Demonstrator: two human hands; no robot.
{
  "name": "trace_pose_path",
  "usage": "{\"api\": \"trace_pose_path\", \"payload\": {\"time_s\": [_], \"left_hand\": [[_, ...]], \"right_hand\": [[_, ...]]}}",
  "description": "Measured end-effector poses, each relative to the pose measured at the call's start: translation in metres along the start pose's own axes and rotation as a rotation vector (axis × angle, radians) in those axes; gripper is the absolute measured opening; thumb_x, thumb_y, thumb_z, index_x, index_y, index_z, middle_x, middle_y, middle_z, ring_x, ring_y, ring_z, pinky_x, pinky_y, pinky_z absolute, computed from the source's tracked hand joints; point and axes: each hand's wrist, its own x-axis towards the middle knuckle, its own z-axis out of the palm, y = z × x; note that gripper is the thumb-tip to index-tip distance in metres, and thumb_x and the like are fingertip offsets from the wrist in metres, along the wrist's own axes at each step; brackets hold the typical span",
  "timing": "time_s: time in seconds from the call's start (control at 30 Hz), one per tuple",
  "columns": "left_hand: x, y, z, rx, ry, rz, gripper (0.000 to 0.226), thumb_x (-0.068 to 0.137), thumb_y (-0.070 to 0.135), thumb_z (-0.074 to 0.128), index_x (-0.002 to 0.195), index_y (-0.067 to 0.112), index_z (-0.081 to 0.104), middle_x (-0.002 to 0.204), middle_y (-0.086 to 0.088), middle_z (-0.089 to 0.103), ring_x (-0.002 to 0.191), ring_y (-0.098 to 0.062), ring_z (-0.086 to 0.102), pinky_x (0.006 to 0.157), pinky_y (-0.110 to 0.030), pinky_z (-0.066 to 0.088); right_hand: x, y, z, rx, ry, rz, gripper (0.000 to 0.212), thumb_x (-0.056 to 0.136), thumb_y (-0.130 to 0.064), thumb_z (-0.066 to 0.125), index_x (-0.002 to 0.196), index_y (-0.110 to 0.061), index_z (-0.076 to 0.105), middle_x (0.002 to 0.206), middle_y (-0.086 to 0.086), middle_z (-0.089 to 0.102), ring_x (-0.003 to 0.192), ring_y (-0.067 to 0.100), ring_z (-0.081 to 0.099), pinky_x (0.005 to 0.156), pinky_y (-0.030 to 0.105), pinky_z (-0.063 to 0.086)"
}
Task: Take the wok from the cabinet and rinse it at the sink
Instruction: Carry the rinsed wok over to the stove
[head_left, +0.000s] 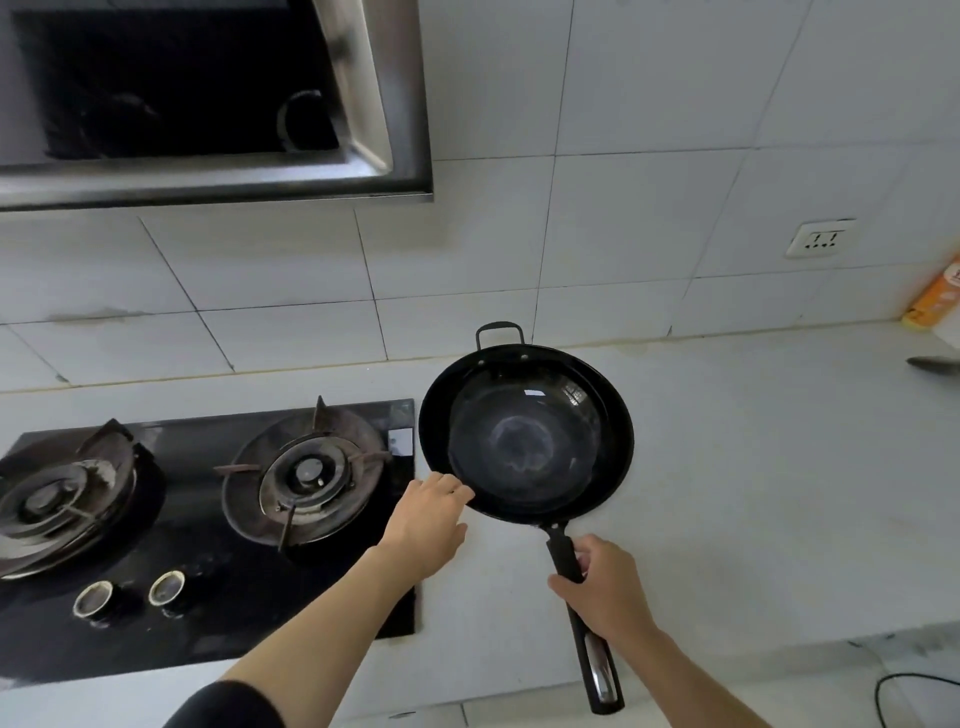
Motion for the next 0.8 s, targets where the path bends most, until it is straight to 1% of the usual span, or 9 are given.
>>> {"api": "trace_pose_path", "payload": {"time_s": [0.1,0.17,0.27,0.33,0.43,0.6,0.73,0.8], "left_hand": [[0.007,-0.008,0.008,0.035,0.018,0.075,0.044,0.095,0.030,0.055,0.137,0.022,0.047,0.137,0.003,0.049,0.127,-0.019,0.042,0.106,-0.035,0.034],[0.013,-0.012,0.013,0.065,0.018,0.112,0.041,0.095,0.029,0.054,0.136,0.022,0.049,0.134,0.003,0.050,0.123,-0.020,0.044,0.104,-0.035,0.034],[0.019,-0.013,0.019,0.094,0.010,0.124,0.032,0.095,0.029,0.054,0.127,0.022,0.054,0.124,0.001,0.055,0.114,-0.021,0.048,0.101,-0.036,0.036],[0.020,-0.014,0.022,0.105,0.004,0.120,0.028,0.096,0.030,0.053,0.123,0.022,0.056,0.119,0.001,0.056,0.111,-0.021,0.049,0.099,-0.036,0.037],[0.018,-0.018,0.023,0.110,0.015,0.109,0.025,0.099,0.031,0.049,0.121,0.022,0.057,0.117,0.001,0.057,0.110,-0.021,0.050,0.097,-0.036,0.038],[0.008,-0.025,0.023,0.129,0.022,0.093,0.021,0.100,0.031,0.048,0.114,0.021,0.060,0.108,0.001,0.058,0.103,-0.020,0.050,0.091,-0.034,0.038],[-0.004,-0.024,0.025,0.140,0.030,0.098,0.021,0.100,0.033,0.047,0.112,0.021,0.059,0.107,0.001,0.057,0.104,-0.020,0.050,0.091,-0.035,0.038],[-0.011,-0.022,0.025,0.146,0.031,0.105,0.021,0.101,0.034,0.045,0.112,0.021,0.058,0.108,0.000,0.056,0.104,-0.021,0.050,0.091,-0.036,0.038]], "right_hand": [[-0.003,-0.008,0.009,0.005,0.041,0.016,0.024,0.069,-0.023,0.079,0.083,-0.018,0.060,0.076,-0.002,0.064,0.065,0.008,0.062,0.054,0.015,0.046],[-0.005,-0.013,0.015,-0.006,0.063,0.020,0.022,0.070,-0.021,0.078,0.080,-0.018,0.059,0.074,-0.001,0.063,0.062,0.008,0.059,0.052,0.014,0.044],[-0.006,-0.017,0.020,-0.028,0.087,0.019,0.020,0.071,-0.018,0.076,0.074,-0.015,0.057,0.069,0.003,0.060,0.058,0.012,0.055,0.053,0.020,0.046],[-0.007,-0.021,0.022,-0.036,0.092,0.035,0.019,0.071,-0.016,0.075,0.072,-0.012,0.057,0.069,0.006,0.060,0.059,0.015,0.056,0.053,0.023,0.048],[-0.012,-0.027,0.028,-0.029,0.094,0.047,0.019,0.072,-0.015,0.075,0.072,-0.009,0.057,0.070,0.009,0.061,0.060,0.018,0.057,0.054,0.026,0.050],[-0.028,-0.035,0.041,-0.011,0.072,0.041,0.020,0.074,-0.018,0.077,0.077,-0.012,0.057,0.073,0.005,0.062,0.065,0.016,0.062,0.057,0.024,0.053],[-0.036,-0.035,0.039,-0.024,0.062,0.039,0.019,0.073,-0.017,0.077,0.078,-0.013,0.059,0.074,0.003,0.063,0.067,0.015,0.063,0.061,0.029,0.057],[-0.039,-0.034,0.038,-0.037,0.049,0.040,0.020,0.072,-0.017,0.077,0.079,-0.013,0.059,0.076,0.002,0.063,0.068,0.014,0.063,0.062,0.028,0.057]]}}
